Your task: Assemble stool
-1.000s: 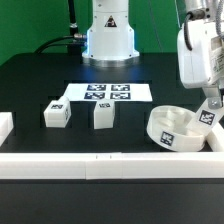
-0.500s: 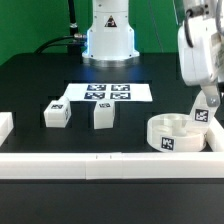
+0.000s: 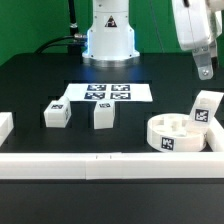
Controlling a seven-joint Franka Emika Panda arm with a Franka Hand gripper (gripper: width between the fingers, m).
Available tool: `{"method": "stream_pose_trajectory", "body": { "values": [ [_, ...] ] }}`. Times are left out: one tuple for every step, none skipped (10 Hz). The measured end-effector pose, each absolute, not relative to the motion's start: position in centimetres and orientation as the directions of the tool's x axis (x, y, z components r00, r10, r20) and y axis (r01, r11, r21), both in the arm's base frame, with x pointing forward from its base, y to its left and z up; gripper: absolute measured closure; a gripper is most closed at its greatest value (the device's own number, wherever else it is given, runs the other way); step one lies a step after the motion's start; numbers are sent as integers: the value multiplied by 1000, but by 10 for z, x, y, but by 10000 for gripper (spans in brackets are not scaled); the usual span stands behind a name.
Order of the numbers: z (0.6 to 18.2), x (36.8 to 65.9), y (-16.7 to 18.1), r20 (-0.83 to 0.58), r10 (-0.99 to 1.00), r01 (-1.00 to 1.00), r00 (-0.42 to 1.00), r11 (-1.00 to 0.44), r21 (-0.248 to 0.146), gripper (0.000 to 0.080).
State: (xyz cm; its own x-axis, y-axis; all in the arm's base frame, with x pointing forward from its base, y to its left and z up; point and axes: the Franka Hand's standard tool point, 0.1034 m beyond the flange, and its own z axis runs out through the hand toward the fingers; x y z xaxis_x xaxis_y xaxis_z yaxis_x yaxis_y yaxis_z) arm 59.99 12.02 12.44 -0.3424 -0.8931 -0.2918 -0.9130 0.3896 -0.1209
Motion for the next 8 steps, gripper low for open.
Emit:
{"method": "stream_pose_trajectory", "body": {
  "values": [
    [124, 600, 120, -292, -893, -913, -342, 389, -121, 151],
    [124, 600, 120, -291, -893, -913, -342, 389, -120, 151],
    [124, 600, 120, -291, -894, -914, -341, 388, -121, 151],
    [122, 598, 115, -276, -925, -944, -261, 304, -127, 151],
    [120, 595, 98, -263, -950, -971, -169, 206, -120, 151],
    [122, 596, 75, -246, -965, -982, -90, 127, -138, 151],
    [124, 597, 55, -239, -970, -987, -46, 82, -141, 151],
    [126, 599, 41, -231, -972, -986, -35, 71, -149, 151]
  ]
}}
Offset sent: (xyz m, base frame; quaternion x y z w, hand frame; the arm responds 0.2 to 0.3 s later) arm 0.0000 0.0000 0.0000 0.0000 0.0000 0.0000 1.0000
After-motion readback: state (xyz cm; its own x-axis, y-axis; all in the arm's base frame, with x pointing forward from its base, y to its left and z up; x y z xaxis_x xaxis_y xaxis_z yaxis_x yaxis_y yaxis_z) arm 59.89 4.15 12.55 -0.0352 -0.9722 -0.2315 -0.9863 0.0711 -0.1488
